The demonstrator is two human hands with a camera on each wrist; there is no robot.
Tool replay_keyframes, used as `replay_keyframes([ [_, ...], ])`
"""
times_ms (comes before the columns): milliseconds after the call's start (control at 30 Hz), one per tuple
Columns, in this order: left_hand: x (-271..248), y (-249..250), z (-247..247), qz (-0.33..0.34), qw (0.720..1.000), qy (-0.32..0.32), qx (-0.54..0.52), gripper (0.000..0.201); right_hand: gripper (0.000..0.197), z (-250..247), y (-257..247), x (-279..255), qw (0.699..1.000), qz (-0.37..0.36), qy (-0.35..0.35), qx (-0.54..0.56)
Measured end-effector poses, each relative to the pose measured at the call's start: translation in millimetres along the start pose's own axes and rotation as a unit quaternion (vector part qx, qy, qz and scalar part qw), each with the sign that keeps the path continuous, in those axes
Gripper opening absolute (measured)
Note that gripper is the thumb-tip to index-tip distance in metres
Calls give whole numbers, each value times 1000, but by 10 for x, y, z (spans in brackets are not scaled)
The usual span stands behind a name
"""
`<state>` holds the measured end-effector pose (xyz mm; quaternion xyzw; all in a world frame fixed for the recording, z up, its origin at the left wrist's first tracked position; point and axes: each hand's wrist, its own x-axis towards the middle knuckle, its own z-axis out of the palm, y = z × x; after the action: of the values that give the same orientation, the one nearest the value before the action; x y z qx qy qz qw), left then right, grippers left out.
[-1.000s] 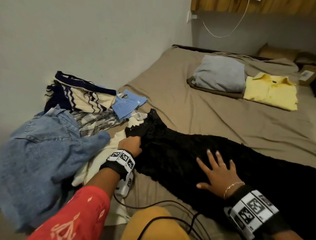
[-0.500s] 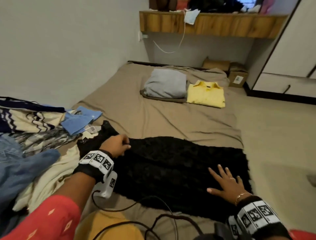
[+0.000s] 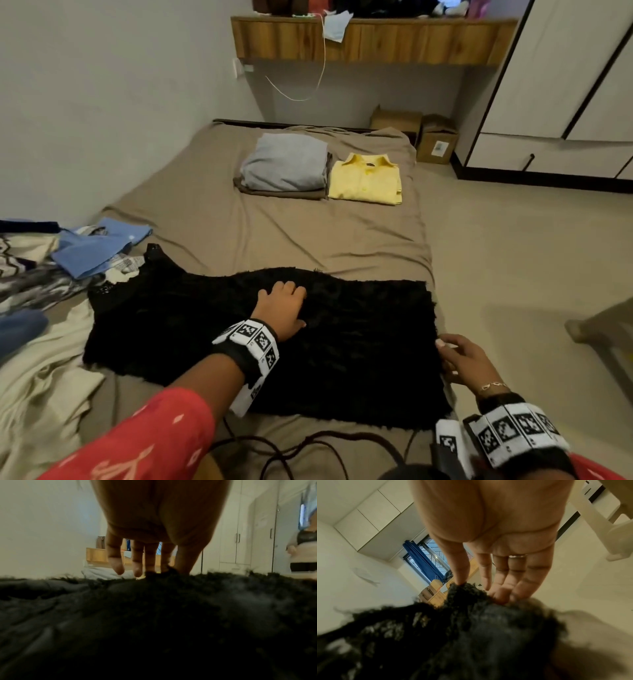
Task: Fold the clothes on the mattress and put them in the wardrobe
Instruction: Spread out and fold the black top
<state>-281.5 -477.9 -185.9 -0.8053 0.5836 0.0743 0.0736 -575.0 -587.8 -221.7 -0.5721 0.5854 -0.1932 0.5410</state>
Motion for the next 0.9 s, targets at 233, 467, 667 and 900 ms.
replay_keyframes([
  [233, -64, -40, -107, 145, 970, 10, -194, 9, 35, 30, -111, 86, 992, 57, 4, 108],
  [467, -73, -162, 32, 89, 973, -32, -209, 58, 72, 93, -38, 196, 999, 15, -16, 45],
  [667, -69, -29, 172, 148, 977, 29, -149, 108, 55, 100, -102, 173, 997, 14, 15, 73],
  [900, -213, 167, 305, 119, 984, -108, -77, 129, 59, 134, -109, 220, 998, 25, 12, -64],
])
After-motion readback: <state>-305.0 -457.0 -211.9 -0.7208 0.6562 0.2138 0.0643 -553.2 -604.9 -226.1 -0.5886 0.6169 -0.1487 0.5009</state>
